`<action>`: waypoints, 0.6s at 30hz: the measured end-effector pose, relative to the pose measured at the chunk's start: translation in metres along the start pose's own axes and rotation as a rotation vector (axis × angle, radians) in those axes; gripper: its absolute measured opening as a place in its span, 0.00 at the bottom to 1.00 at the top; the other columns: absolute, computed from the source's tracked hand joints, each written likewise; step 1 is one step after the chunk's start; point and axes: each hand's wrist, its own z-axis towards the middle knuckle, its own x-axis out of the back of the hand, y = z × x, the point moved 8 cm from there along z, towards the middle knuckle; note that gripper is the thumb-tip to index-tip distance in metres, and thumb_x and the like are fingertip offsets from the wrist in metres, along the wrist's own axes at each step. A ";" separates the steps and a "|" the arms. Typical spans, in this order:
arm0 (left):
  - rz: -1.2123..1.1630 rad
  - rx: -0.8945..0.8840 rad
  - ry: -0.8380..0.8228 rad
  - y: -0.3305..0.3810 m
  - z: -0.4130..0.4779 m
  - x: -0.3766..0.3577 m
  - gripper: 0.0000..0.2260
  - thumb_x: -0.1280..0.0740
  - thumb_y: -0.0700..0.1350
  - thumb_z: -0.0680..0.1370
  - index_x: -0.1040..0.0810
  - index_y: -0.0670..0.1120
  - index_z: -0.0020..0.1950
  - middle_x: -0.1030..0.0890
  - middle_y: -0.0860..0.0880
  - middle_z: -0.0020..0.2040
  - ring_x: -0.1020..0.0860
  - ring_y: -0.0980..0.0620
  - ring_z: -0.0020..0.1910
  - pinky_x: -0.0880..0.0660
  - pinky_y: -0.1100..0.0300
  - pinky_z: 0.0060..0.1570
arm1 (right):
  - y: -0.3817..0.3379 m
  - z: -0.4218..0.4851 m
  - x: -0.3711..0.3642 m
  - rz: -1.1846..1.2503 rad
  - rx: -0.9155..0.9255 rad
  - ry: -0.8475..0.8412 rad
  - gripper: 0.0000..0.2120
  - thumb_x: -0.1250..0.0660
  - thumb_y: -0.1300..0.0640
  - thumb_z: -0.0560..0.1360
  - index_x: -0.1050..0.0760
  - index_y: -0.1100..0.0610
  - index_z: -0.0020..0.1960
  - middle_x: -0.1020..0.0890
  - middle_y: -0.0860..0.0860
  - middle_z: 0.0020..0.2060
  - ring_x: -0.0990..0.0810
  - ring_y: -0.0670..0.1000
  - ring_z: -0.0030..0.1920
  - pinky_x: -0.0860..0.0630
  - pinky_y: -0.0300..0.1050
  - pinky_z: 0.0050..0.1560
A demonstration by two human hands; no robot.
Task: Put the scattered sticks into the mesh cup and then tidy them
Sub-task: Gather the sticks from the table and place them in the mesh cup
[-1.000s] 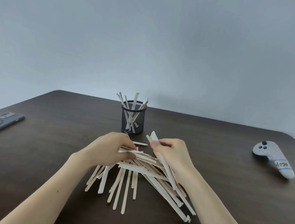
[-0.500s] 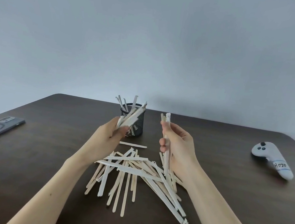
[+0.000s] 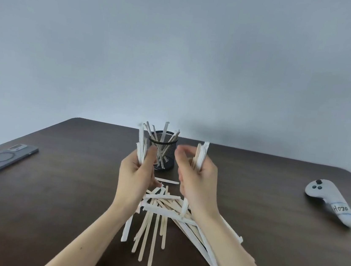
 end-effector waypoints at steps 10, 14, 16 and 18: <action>0.297 -0.041 -0.008 -0.004 -0.009 0.002 0.23 0.41 0.53 0.86 0.30 0.41 0.35 0.24 0.47 0.24 0.23 0.49 0.26 0.20 0.42 0.41 | 0.016 -0.010 0.000 -0.098 -0.098 0.035 0.21 0.42 0.50 0.85 0.28 0.63 0.39 0.27 0.54 0.28 0.30 0.47 0.25 0.24 0.43 0.30; 0.683 -0.162 0.029 0.036 0.007 -0.002 0.25 0.46 0.57 0.84 0.28 0.40 0.37 0.20 0.45 0.34 0.23 0.45 0.34 0.28 0.52 0.40 | -0.015 0.014 0.001 -0.457 0.036 0.049 0.23 0.45 0.45 0.84 0.29 0.60 0.40 0.27 0.50 0.32 0.29 0.46 0.31 0.31 0.41 0.38; 0.734 -0.219 0.056 0.056 0.024 -0.004 0.22 0.46 0.55 0.83 0.33 0.41 0.37 0.26 0.48 0.33 0.29 0.46 0.31 0.32 0.53 0.38 | -0.027 0.032 -0.001 -0.650 0.054 0.056 0.26 0.49 0.42 0.84 0.28 0.59 0.40 0.26 0.49 0.30 0.26 0.50 0.32 0.32 0.48 0.39; 0.726 -0.218 0.050 0.068 0.048 -0.006 0.21 0.46 0.53 0.82 0.33 0.39 0.38 0.29 0.48 0.31 0.33 0.46 0.31 0.33 0.53 0.37 | -0.038 0.053 -0.007 -0.728 0.069 0.061 0.27 0.52 0.40 0.84 0.28 0.59 0.40 0.26 0.49 0.29 0.24 0.53 0.34 0.31 0.49 0.40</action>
